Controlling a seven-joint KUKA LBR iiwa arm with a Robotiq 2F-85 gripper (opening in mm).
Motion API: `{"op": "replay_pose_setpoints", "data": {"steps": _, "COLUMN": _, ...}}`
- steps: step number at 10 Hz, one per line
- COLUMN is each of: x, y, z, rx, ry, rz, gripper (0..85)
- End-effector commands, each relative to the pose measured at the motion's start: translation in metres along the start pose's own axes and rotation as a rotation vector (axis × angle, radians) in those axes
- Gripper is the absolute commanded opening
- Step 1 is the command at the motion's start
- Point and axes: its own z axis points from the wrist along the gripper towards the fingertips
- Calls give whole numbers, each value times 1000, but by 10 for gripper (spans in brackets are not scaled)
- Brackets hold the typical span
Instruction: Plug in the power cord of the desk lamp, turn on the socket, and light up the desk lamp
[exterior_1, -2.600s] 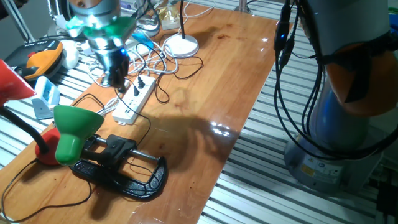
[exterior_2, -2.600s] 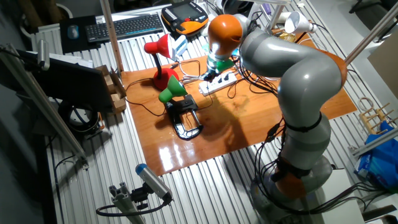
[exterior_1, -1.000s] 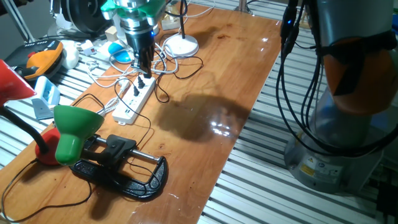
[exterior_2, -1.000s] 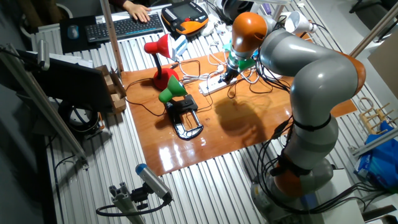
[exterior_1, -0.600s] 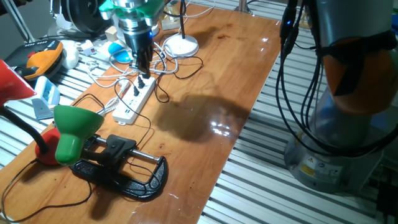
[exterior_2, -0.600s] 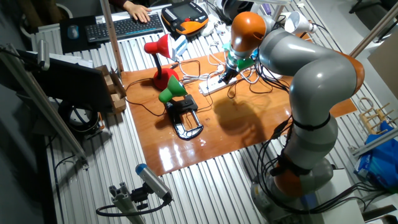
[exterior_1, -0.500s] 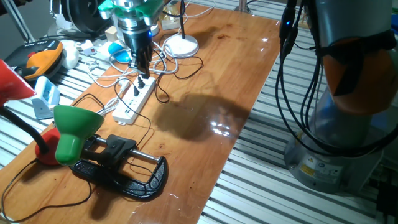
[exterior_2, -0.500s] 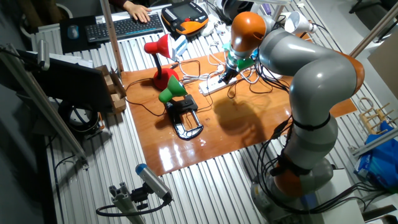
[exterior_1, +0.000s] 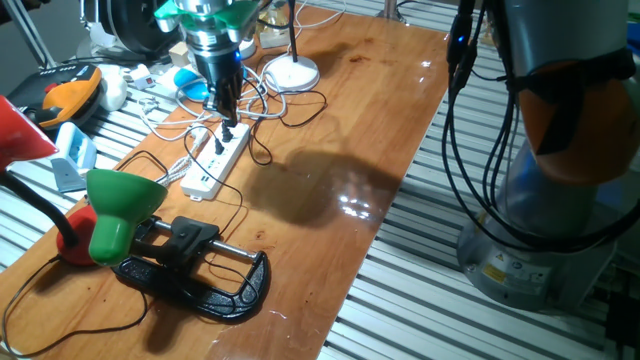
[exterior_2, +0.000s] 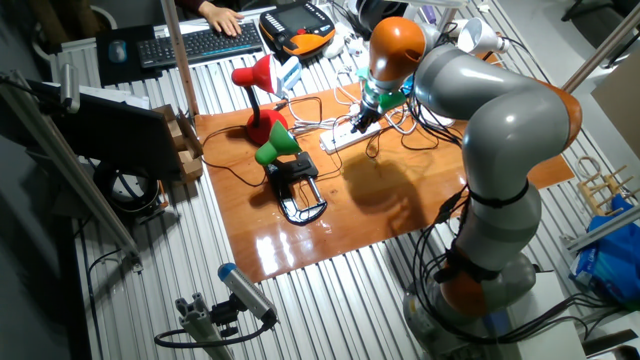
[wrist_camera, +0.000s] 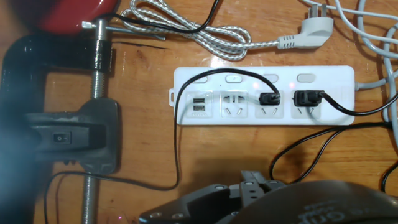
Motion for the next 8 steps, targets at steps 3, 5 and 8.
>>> {"op": "replay_pose_setpoints", "data": {"steps": 3, "x": -10, "y": 7, "z": -1, "rx": -9, "ry": 3, "rz": 26, "gripper": 0}}
{"op": "replay_pose_setpoints", "data": {"steps": 5, "x": -8, "y": 5, "z": -6, "rx": 3, "ry": -14, "rz": -13, "gripper": 0}}
{"op": "replay_pose_setpoints", "data": {"steps": 8, "x": -7, "y": 6, "z": -6, "rx": 46, "ry": -33, "rz": -34, "gripper": 0}}
